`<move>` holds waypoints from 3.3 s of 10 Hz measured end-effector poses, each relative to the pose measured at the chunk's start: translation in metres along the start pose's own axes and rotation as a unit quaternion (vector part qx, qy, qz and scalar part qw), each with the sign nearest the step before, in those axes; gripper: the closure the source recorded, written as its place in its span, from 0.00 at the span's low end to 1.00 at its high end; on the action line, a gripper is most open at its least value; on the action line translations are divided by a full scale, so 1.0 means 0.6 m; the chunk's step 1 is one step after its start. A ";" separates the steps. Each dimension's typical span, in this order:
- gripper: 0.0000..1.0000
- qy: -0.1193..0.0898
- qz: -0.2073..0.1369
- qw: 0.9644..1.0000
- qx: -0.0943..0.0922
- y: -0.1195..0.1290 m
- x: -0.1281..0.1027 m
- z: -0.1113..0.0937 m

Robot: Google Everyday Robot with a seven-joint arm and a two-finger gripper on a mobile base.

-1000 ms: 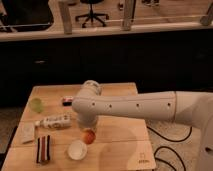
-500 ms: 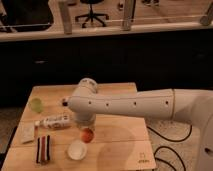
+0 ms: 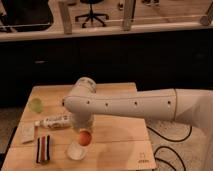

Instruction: Place apple in paper cup

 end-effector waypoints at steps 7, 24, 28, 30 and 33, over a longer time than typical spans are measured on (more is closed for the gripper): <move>0.40 -0.015 -0.033 0.999 0.005 -0.033 -0.049 -0.015; 0.20 -0.026 -0.043 0.999 0.020 -0.036 -0.049 -0.014; 0.20 -0.026 -0.043 0.999 0.020 -0.036 -0.049 -0.014; 0.20 -0.026 -0.043 0.999 0.020 -0.035 -0.049 -0.013; 0.20 -0.026 -0.042 0.999 0.020 -0.035 -0.049 -0.013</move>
